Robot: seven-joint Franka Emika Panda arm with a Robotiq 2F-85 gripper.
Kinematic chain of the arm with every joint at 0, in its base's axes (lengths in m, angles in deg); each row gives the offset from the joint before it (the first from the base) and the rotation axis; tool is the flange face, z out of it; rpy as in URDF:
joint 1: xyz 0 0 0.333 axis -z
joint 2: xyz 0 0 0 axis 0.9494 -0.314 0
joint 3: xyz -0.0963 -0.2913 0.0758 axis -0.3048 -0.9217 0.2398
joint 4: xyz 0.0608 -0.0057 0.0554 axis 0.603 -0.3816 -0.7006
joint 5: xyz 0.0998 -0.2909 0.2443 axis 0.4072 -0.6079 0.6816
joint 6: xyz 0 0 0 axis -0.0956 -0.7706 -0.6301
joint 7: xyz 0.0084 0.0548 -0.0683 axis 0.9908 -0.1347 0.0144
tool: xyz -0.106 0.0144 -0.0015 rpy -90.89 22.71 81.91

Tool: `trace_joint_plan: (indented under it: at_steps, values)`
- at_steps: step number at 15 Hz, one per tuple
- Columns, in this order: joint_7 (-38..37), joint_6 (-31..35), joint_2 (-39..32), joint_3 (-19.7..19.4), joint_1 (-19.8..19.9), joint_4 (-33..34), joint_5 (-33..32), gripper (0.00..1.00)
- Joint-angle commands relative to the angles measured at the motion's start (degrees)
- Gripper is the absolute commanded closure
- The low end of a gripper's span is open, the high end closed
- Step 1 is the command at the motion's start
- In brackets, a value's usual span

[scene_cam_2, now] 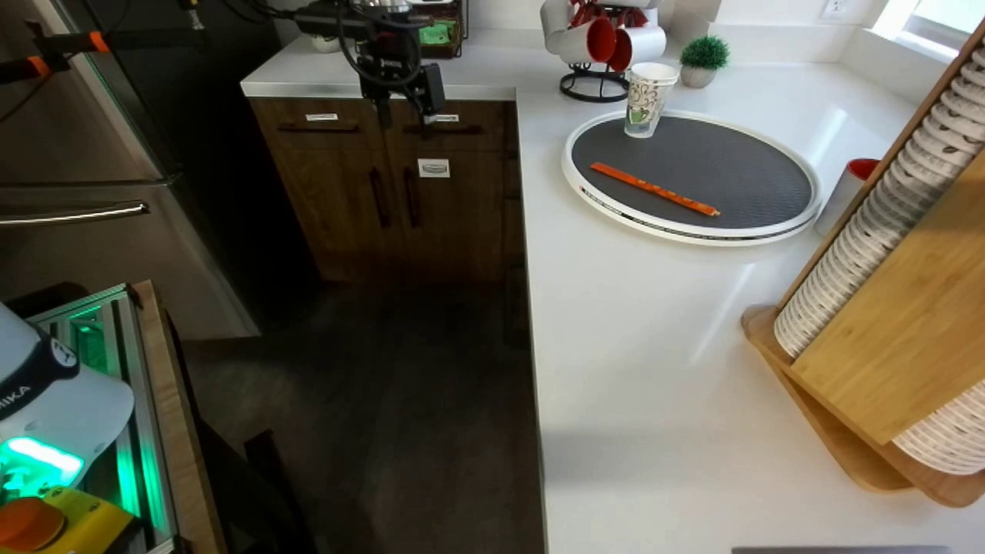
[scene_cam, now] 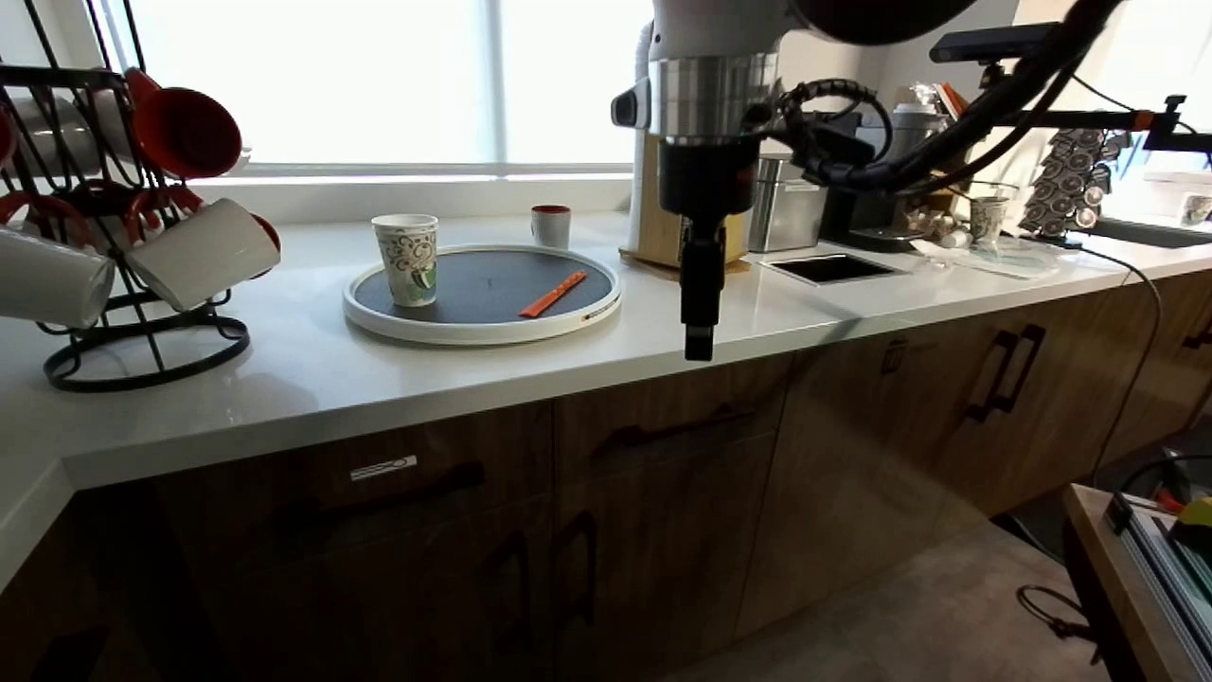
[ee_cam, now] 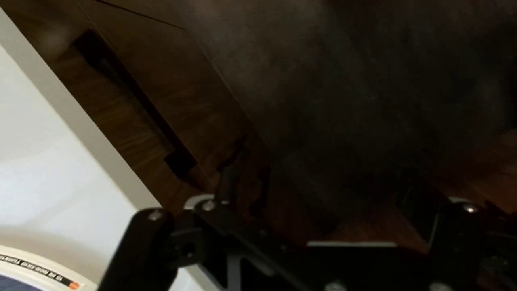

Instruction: Open the drawer

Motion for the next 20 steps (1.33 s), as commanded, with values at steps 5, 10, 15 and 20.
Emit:
trace_joint_plan:
  at_steps: [5,10,15,20]
  values:
    - [8.20,-0.64,-6.77,-1.25,2.61,2.55,4.38,0.00]
    - [10.30,0.90,-7.87,-1.02,2.77,2.86,6.00,0.00]
    - [6.90,10.14,-7.63,-1.77,0.77,-6.83,-7.91,0.00]
    - [10.12,22.69,-6.27,-4.02,3.34,-16.13,-16.53,0.00]
